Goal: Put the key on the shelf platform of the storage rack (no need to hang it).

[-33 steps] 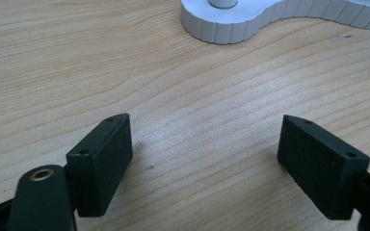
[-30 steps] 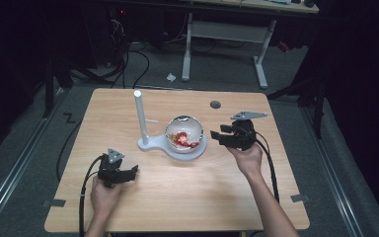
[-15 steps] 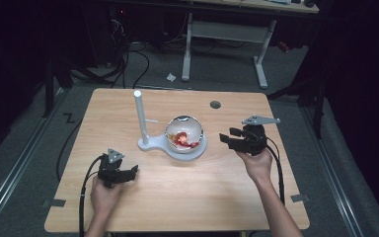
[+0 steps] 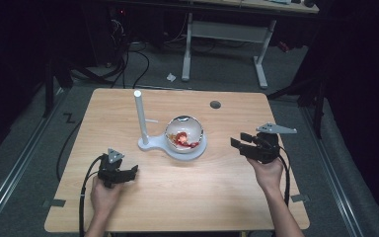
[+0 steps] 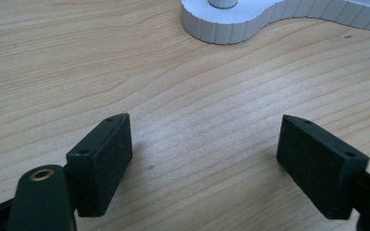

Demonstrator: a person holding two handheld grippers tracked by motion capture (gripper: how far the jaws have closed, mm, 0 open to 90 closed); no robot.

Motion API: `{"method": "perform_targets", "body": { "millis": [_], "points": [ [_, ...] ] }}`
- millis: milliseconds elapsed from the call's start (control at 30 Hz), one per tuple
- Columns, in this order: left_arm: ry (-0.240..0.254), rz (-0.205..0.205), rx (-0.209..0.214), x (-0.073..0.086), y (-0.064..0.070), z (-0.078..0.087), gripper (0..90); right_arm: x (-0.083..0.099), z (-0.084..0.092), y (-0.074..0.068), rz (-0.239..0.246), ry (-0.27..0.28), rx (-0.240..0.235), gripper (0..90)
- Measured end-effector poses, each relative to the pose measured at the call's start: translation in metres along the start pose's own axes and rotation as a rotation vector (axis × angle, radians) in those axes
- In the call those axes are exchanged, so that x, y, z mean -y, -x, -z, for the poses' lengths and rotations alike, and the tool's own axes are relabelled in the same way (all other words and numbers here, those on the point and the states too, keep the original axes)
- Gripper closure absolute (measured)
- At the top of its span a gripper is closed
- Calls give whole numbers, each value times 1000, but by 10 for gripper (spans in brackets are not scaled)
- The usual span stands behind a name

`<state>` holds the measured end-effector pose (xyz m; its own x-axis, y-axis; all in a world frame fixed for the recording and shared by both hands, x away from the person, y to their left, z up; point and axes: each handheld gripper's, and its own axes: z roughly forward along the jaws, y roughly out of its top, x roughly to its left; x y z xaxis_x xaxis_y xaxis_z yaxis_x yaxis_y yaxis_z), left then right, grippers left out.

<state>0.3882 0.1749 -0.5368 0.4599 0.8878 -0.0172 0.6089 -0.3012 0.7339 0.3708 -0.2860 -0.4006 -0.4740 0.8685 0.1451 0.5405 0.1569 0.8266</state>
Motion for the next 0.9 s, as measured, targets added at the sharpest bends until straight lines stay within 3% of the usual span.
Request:
{"method": "perform_targets", "body": {
  "millis": [433,900],
  "points": [
    [0,0,0,0,0,0,205,19,21,10,-32,29,27,499],
    [0,0,0,0,0,0,205,44,25,10,-67,35,29,499]
  ]
}}
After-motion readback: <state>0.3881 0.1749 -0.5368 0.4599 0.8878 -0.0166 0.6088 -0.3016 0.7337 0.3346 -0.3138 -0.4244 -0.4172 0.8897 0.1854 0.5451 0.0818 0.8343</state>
